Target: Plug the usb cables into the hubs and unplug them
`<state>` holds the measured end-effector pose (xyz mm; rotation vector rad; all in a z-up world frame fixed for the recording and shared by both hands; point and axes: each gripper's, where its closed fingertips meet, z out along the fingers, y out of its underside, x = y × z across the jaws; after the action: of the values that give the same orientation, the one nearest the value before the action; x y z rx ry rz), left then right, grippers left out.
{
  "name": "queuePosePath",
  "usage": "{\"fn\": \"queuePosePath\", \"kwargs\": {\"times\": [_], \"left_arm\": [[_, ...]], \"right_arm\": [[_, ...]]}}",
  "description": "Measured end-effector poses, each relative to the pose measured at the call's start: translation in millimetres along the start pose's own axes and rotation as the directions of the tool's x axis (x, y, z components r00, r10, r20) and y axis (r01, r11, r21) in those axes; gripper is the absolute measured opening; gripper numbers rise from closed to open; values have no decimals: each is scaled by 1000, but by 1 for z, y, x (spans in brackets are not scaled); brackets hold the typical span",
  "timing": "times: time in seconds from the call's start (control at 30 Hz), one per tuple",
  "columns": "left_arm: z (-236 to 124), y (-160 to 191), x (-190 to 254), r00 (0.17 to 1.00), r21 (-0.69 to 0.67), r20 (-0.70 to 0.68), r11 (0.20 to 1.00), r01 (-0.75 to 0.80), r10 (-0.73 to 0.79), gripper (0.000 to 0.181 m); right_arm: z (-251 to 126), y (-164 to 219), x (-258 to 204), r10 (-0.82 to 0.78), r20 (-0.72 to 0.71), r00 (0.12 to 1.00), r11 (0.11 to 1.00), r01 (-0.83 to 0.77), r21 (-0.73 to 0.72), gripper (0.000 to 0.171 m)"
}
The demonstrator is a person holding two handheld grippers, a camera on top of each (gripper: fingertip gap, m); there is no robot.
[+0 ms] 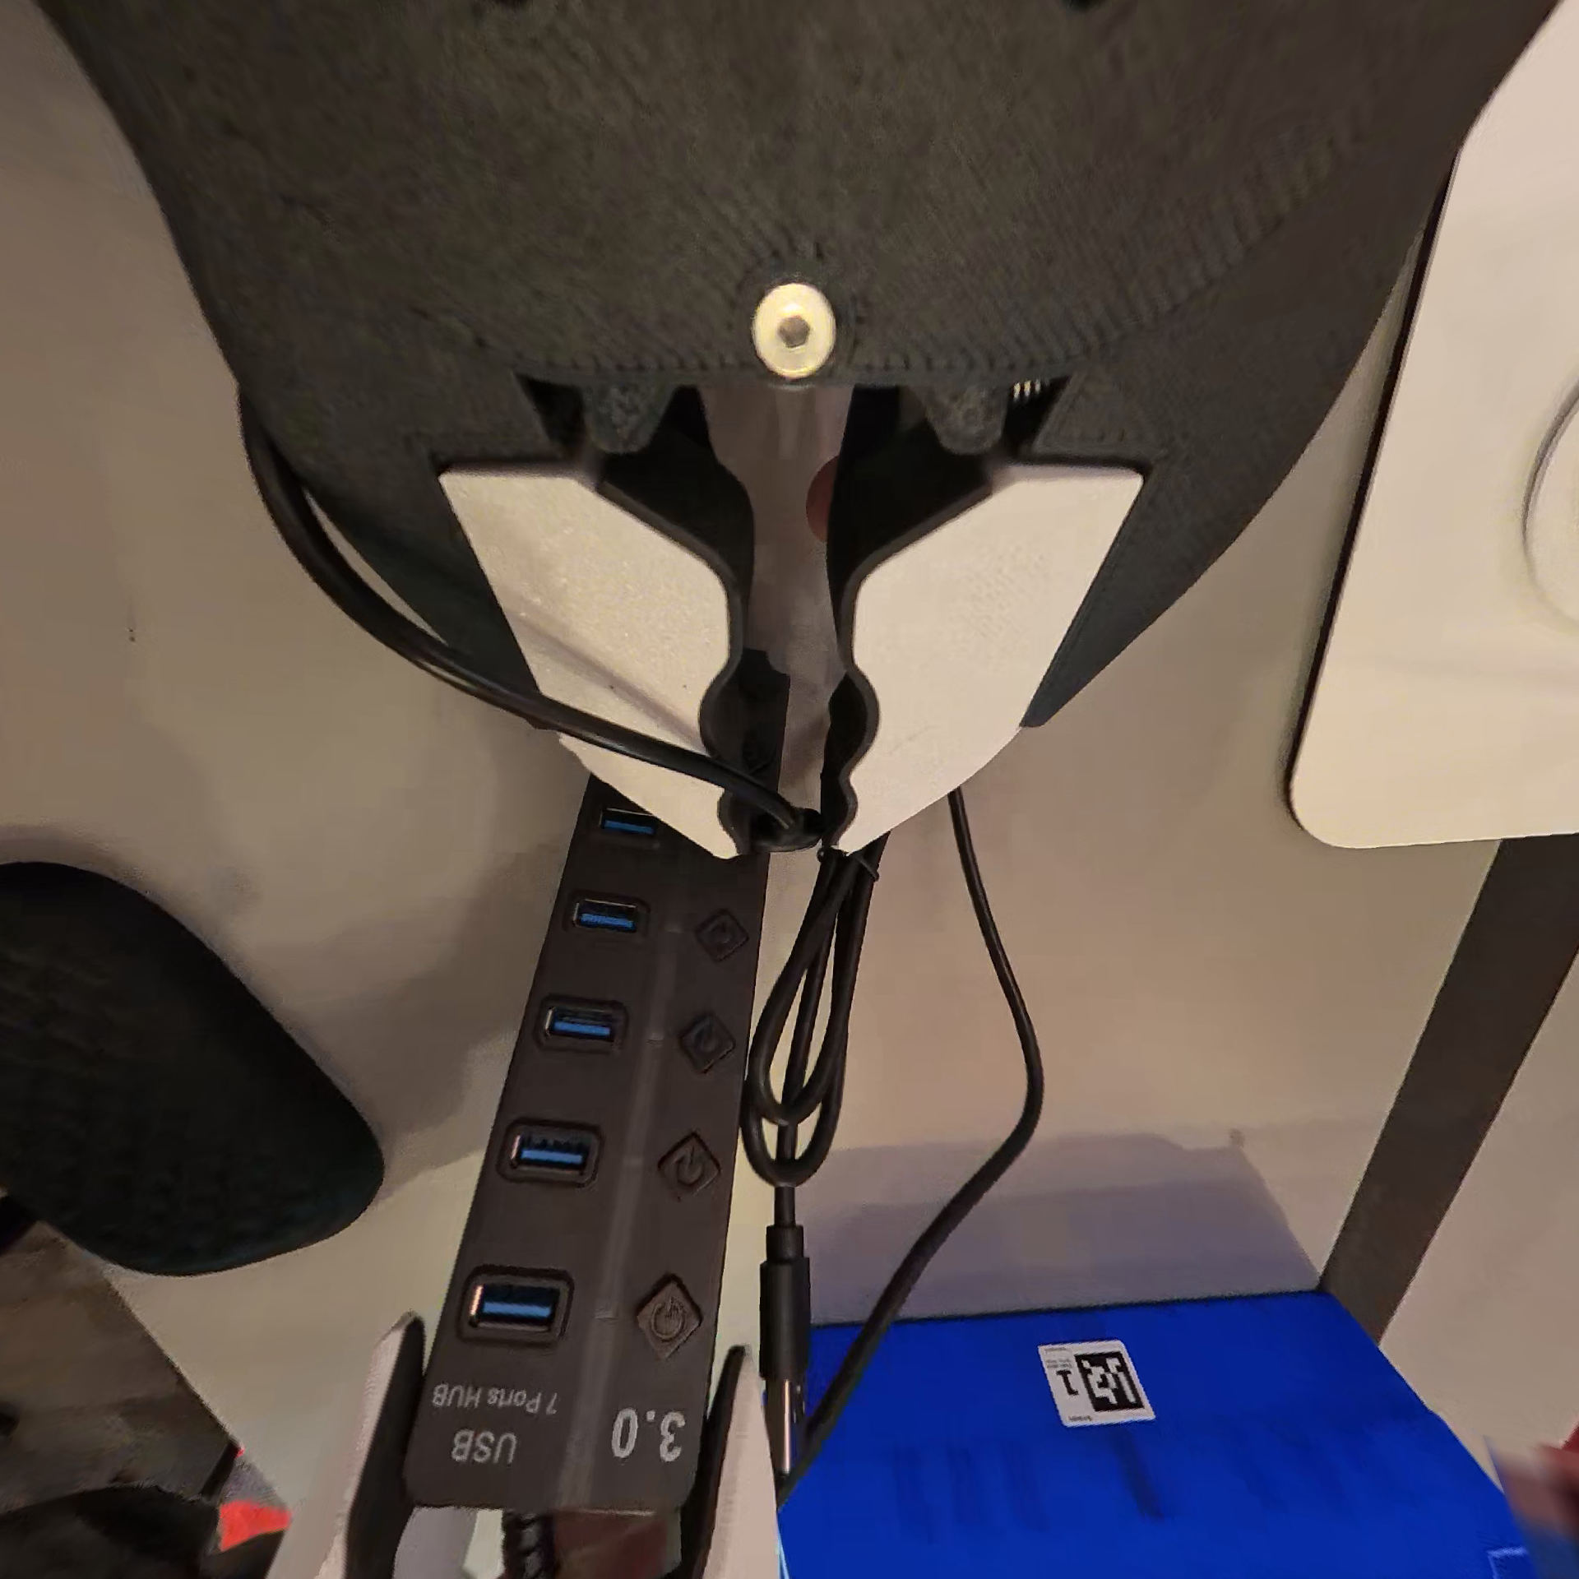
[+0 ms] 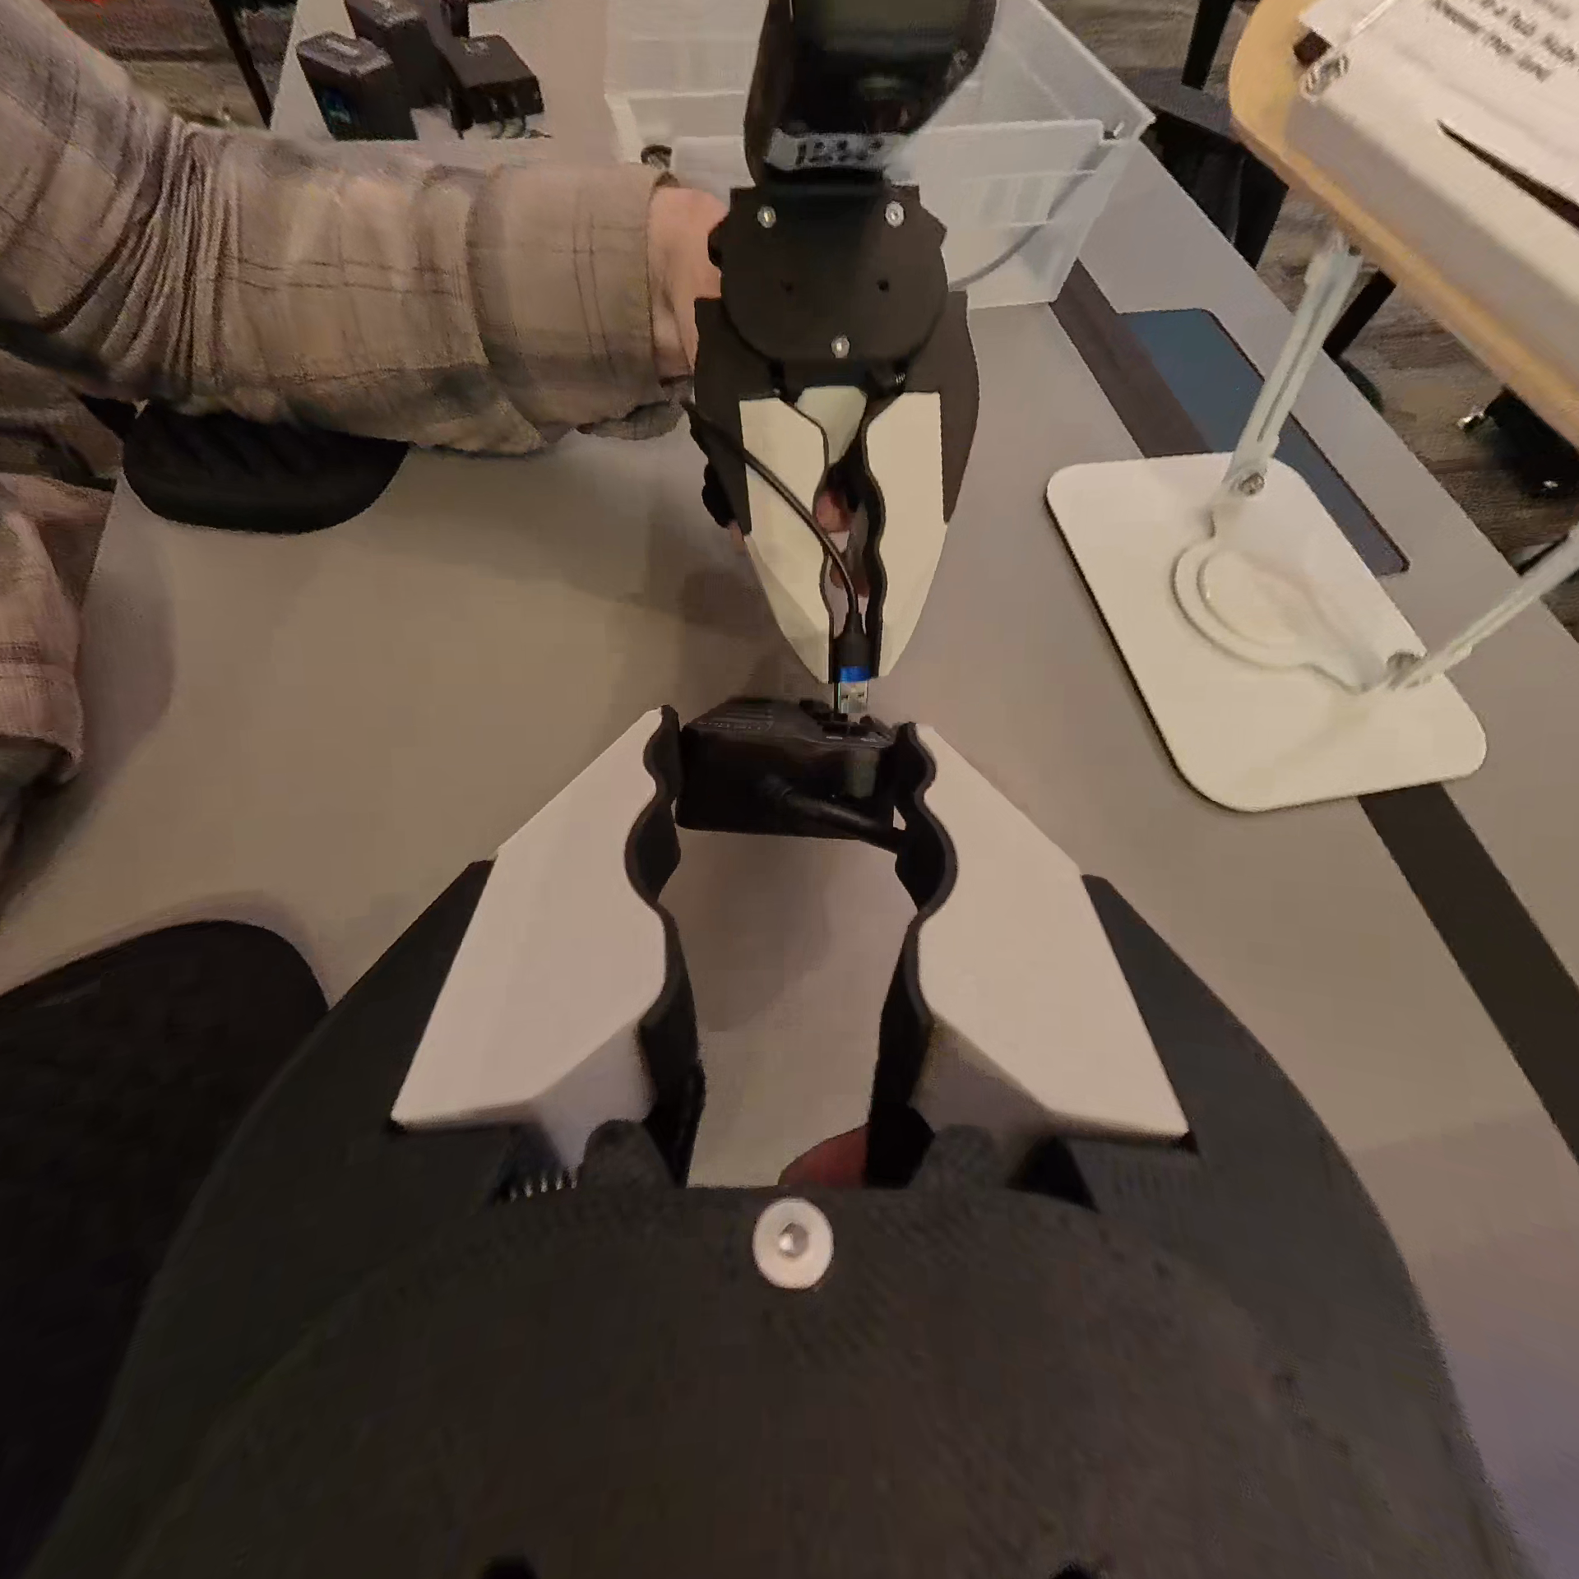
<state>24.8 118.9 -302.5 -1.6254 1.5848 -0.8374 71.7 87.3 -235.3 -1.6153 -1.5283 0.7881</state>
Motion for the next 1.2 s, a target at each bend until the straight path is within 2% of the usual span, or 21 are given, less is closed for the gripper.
{"fn": "queuePosePath", "kwargs": {"times": [0.23,0.5,0.73,0.93,1.1,1.2], "left_arm": [[-20,-6,-25,994,81,103,996,24,-32,15],[-21,5,-41,983,102,147,990,100,-114,15],[-31,11,-50,976,117,167,986,122,-141,15],[-29,17,-45,983,103,138,989,105,-119,15],[-27,20,-44,984,99,122,988,118,-130,15],[-25,23,-43,984,81,125,990,115,-124,15]], "right_arm": [[32,-27,9,-91,49,995,975,100,-200,48],[75,-68,-2,-119,126,985,964,145,-222,48],[98,-86,0,-90,97,991,984,104,-144,48],[107,-99,6,-83,-29,996,996,84,16,46],[107,-103,16,13,-158,987,979,20,202,62],[106,-103,19,73,-211,975,968,-19,250,72]]}}
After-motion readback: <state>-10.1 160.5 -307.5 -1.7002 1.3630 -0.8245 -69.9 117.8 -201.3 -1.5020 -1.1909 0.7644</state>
